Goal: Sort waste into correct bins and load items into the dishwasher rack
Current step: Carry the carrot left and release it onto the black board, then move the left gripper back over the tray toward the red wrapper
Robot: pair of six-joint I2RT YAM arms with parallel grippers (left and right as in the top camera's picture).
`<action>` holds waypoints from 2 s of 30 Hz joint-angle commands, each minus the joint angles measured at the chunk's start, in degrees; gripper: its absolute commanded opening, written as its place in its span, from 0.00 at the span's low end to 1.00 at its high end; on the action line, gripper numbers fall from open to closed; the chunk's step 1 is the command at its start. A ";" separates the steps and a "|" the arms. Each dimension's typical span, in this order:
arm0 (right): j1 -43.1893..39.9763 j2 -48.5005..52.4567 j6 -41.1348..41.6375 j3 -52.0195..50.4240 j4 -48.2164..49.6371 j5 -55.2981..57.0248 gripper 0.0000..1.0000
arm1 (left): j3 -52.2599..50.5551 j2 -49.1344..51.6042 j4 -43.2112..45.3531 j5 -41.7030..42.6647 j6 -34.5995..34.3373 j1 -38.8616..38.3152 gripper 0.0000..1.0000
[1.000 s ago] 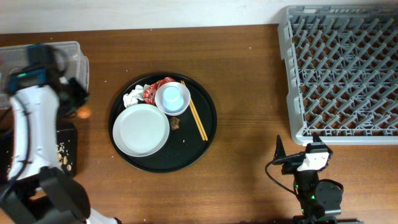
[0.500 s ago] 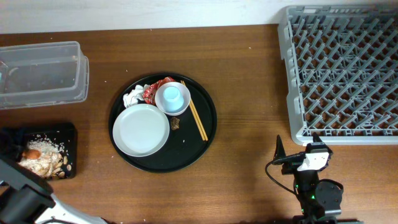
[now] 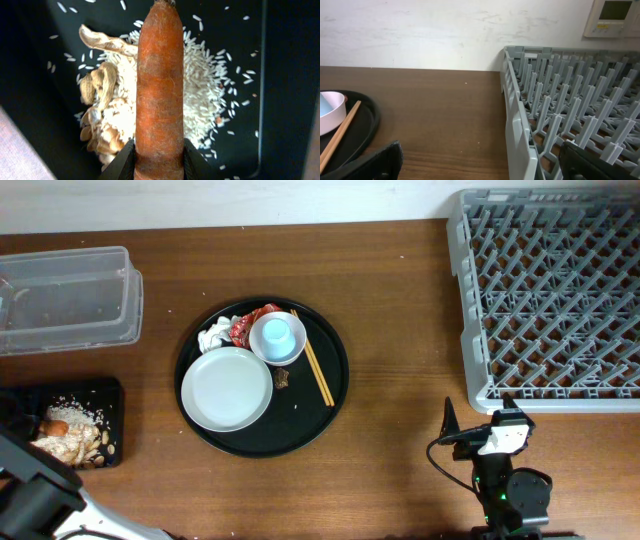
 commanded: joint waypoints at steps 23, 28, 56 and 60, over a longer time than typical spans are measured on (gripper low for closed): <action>0.33 -0.42 -0.37 -0.42 -0.22 0.52 0.98 | 2.91 -15.37 -2.49 21.42 11.54 -24.26 0.62; 0.33 -0.42 -0.37 -0.42 -0.22 0.50 0.98 | -1.40 -12.61 -1.79 10.69 11.96 -47.60 0.57; 0.33 -0.42 -0.37 -0.42 -0.22 0.52 0.98 | -0.52 -5.57 3.54 -12.04 15.56 -76.26 0.44; 0.33 -0.42 -0.37 -0.42 -0.22 0.50 0.98 | -0.52 -11.69 3.28 -12.26 15.52 -74.95 0.49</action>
